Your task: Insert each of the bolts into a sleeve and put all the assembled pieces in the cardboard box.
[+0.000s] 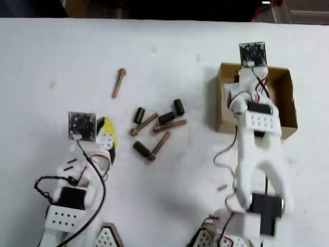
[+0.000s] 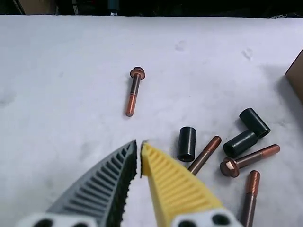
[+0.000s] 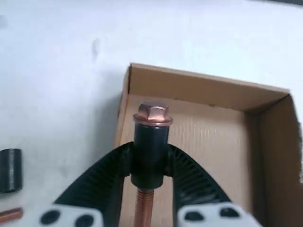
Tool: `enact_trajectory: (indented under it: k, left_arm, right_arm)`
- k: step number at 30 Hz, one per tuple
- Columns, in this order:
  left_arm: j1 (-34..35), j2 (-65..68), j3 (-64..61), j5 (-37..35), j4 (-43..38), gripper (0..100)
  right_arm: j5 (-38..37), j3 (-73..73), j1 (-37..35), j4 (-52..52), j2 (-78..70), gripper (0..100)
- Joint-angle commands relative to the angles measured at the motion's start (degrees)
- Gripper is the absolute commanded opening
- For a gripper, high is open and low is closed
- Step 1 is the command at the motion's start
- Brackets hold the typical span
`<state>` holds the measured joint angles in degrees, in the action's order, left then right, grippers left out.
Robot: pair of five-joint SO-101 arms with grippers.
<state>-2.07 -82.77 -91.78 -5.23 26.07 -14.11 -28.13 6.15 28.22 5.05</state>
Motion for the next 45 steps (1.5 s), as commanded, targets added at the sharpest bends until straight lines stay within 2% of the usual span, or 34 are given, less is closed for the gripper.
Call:
enact_trajectory:
  k: [1,9,13,17,23,28,34,40,45]
  left_arm:
    - [0.13,-1.19,0.53,0.79,-2.29,5]
    - [-0.13,-1.19,0.44,0.88,-2.29,5]
    - [-0.13,-1.19,0.44,0.88,-2.2,5]
    - [-0.13,-1.19,0.35,0.88,-1.93,5]
    - [-0.31,-1.19,0.35,0.88,-1.85,5]
    - [-0.31,-1.19,0.35,0.88,-1.85,5]
    - [-0.31,-1.19,0.35,0.88,-1.85,5]
    - [-0.31,-1.19,0.35,0.88,-1.85,5]
    - [-0.31,-1.19,0.35,0.88,-1.85,5]
  right_arm:
    - [-0.88,9.58,1.19,-1.63,-8.22,1.8]
    - [-1.41,17.14,1.27,-1.45,-21.23,1.8]
    - [-6.95,17.76,0.66,-1.36,-23.34,1.8]
    - [-8.26,17.76,0.04,-1.36,-23.87,2.0]
    - [-8.26,17.76,-0.4,-1.45,-23.96,13.6]
    - [-8.44,17.76,-0.13,-1.45,-23.52,12.7]
    - [-8.09,17.32,1.63,-0.92,-18.95,12.7]
    - [-8.09,17.41,1.89,8.22,-9.01,12.7]
    - [-8.09,17.32,-1.36,16.4,-0.48,12.7]
